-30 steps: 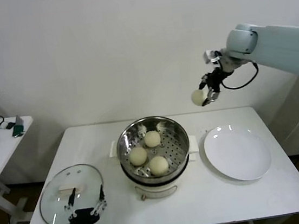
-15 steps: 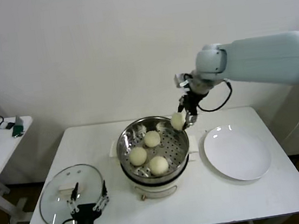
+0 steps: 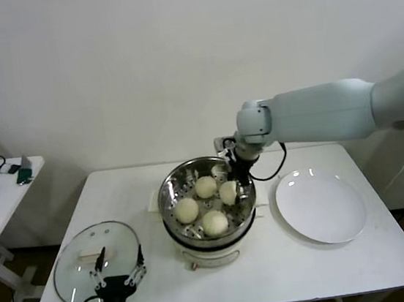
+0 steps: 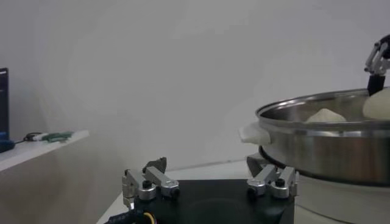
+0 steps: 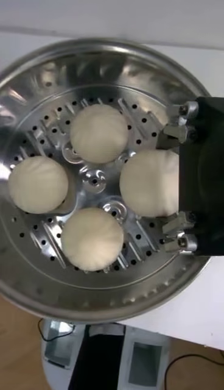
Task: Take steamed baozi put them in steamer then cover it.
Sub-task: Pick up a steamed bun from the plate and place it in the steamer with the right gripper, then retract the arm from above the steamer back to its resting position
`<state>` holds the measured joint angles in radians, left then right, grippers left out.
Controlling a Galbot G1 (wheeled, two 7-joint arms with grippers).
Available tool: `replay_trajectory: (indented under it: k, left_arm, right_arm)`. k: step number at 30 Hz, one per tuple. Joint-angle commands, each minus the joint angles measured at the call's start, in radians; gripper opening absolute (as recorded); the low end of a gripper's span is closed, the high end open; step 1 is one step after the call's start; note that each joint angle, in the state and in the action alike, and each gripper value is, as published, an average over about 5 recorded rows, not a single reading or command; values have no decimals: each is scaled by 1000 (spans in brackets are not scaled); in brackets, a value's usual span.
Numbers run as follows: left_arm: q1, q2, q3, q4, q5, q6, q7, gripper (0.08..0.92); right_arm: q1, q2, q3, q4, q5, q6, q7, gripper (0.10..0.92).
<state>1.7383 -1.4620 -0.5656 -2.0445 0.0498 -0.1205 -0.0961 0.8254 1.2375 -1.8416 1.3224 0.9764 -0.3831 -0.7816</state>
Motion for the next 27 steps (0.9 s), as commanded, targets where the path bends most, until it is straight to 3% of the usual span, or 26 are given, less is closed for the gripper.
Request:
replay_trajectory:
  k: [1,6,11,16,22,27]
  left_arm:
    - [0,1,3,2,-1,2,0,823]
    - [-1,-1,8,0,2,3,0,823]
    - [-1,0,8,-5,3,4,-1,823]
    - [4,0,6,-11,5,3,-2,823]
    - [9,-1,4,-16,6,0,-4,823]
    - [10,-5,6,-25,12,0,-5,823]
  right_arm:
    - [-53,43,-7,-35,-17,-11,18,706]
    - [-55,42,1,-31,-26,-32,27,718]
    - [-47,32,13,-24,-33,-46,25,802]
    - [-14,1,27,-11,-22,-30,7,822]
    - [50,-109,61,52,7,25,-4,823]
    - [53,-254,131,79,46,141,69,823]
